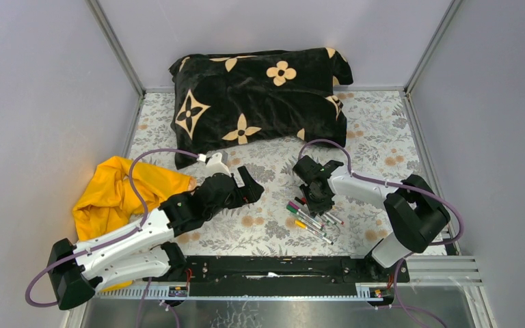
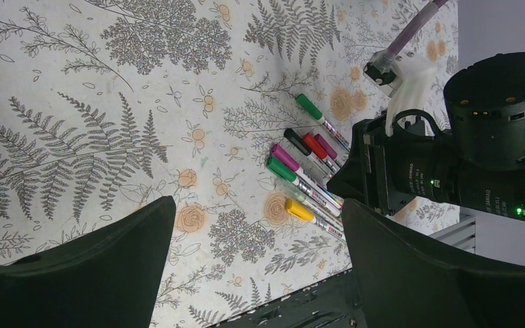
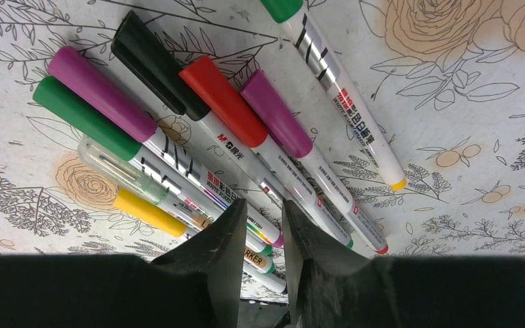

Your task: Open the pen caps

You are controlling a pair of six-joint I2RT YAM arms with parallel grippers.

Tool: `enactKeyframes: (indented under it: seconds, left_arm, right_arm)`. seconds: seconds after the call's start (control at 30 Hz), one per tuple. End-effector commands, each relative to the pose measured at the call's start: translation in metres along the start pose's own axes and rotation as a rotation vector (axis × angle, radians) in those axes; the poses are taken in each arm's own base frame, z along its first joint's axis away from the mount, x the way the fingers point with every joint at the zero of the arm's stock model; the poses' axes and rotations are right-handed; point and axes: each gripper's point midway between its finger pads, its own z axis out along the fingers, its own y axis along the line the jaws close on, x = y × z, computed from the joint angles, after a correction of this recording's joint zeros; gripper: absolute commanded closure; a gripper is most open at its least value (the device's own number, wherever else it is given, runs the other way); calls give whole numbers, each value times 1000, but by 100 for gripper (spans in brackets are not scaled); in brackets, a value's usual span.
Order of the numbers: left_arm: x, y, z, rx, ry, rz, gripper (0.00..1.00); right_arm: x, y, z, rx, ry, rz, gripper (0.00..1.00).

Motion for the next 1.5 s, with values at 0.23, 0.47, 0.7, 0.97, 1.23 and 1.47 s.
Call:
enactKeyframes:
  seconds: [0.23,0.47,0.7,0.97,1.23,1.47]
  left_arm:
    - [-11,-6,4,30,-33,-20,2]
    - [-10,-5,6,27,-30,-24,2]
    - [-10,-3,9,23,-28,-26,2]
    - [-5,0,12,21,-17,-41,1]
    - [-7,-10,12,57,-11,-44,2]
    - [-6,-39,12,207,1,-86,2]
  right_arm:
    - [-12,-3,6,15,-17,10,69]
    - [-16,-4,11,19,-10,11,70]
    - [-15,-3,19,23,10,9,72]
    - [-3,-11,25,69,30,39,97]
    - [-33,5,-23,-38,-131,30,100]
    - [-43,32,-64,-141,-202,-5,100]
